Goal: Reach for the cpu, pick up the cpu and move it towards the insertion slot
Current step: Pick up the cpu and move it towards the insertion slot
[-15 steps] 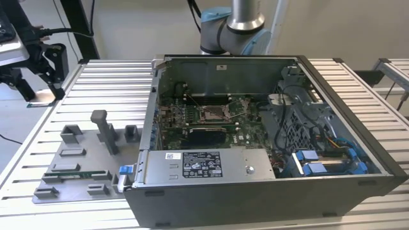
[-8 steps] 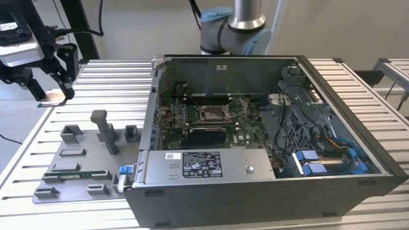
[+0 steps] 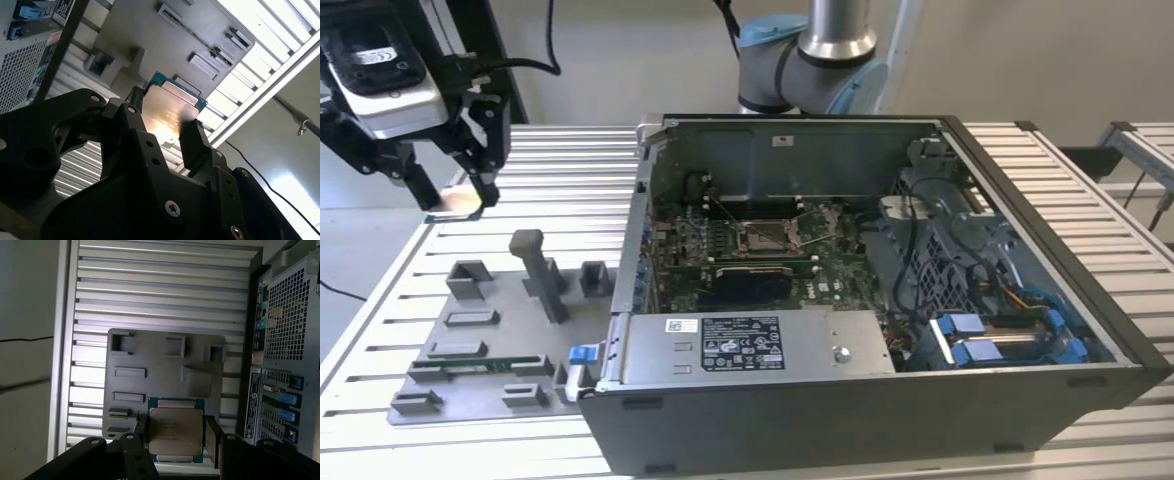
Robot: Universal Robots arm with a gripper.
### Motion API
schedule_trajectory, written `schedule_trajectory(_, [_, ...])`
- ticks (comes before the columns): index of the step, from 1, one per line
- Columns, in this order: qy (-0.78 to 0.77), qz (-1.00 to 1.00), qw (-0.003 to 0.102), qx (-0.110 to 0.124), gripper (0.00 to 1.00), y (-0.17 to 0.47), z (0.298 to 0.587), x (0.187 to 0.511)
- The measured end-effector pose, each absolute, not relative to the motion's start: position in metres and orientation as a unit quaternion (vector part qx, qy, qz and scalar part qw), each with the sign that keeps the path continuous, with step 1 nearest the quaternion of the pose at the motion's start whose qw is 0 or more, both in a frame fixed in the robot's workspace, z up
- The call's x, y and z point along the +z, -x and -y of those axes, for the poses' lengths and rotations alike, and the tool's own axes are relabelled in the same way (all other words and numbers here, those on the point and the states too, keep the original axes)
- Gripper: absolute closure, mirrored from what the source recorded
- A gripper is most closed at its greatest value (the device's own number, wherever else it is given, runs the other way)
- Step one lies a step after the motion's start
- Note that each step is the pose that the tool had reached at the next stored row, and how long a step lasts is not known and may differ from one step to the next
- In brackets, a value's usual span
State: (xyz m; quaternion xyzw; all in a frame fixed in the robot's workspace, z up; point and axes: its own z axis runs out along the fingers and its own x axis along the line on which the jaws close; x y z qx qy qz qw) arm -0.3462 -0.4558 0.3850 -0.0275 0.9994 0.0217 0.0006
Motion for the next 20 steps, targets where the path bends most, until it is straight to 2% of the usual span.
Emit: schedule_trajectory(20, [0.028, -0.999, 0.001, 0.022, 1.00, 0.310, 0.456, 0.385])
